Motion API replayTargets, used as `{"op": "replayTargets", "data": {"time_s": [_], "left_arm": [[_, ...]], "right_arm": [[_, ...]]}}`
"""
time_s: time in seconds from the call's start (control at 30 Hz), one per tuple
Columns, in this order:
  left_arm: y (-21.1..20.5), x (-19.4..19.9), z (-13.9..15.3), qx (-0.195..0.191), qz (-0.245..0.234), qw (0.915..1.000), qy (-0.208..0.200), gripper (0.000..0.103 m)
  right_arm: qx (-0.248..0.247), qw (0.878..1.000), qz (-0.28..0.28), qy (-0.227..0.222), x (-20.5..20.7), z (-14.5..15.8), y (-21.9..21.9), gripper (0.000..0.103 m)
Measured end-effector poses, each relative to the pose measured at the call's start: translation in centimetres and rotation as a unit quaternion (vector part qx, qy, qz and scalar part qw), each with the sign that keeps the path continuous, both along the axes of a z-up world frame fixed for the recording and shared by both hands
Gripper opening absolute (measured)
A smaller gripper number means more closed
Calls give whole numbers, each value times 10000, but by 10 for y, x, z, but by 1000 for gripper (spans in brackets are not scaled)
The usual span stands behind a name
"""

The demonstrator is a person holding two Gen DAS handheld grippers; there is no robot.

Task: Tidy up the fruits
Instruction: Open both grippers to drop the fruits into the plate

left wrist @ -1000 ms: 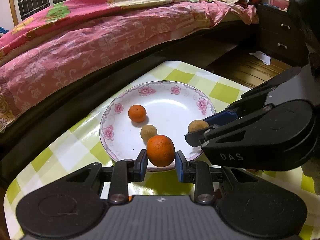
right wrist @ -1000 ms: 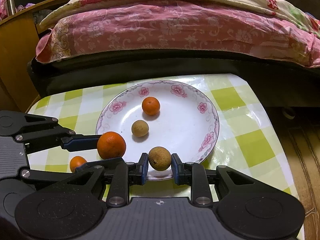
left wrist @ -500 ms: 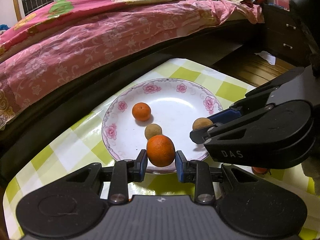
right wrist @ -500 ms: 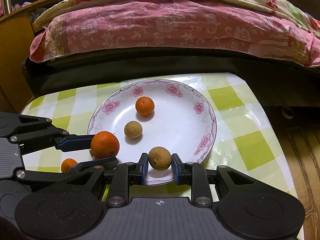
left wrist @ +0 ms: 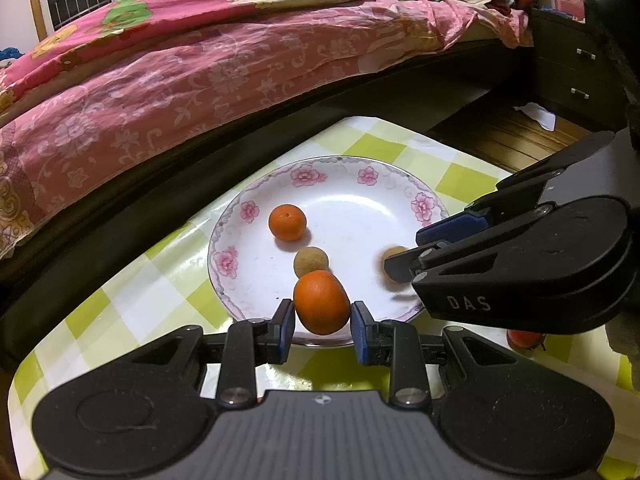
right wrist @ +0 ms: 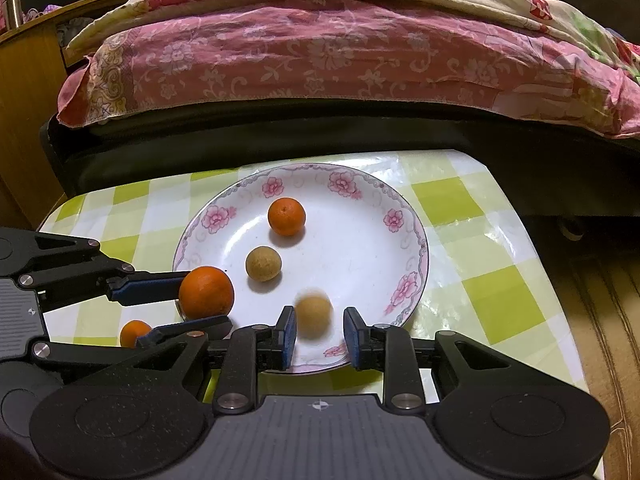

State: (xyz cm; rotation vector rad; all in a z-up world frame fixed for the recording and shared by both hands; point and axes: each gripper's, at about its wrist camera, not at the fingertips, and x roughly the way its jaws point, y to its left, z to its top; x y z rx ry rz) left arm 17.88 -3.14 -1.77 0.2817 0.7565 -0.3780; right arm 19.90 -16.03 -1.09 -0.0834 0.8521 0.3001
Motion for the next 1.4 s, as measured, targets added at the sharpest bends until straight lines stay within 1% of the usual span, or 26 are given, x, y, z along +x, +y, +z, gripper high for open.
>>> {"op": "replayTargets", "data": {"time_s": [0.1, 0.23, 0.97, 1.4], "left_arm": [[0, 0, 1, -4, 18, 10000, -20, 38], [1, -1, 3, -22, 20, 10000, -45, 38], [4, -8, 11, -50, 30, 9999, -128, 38], [16, -25, 24, -98, -39, 9997, -197, 38]], "right_arm": [[-8, 10000, -13, -11, -1, 1, 0, 24], [-43, 10000, -37, -47, -1, 1, 0, 27], [-79, 9998, -68, -156, -3, 5, 1, 27], [-30, 9997, -32, -249, -11, 15, -1, 28]]}}
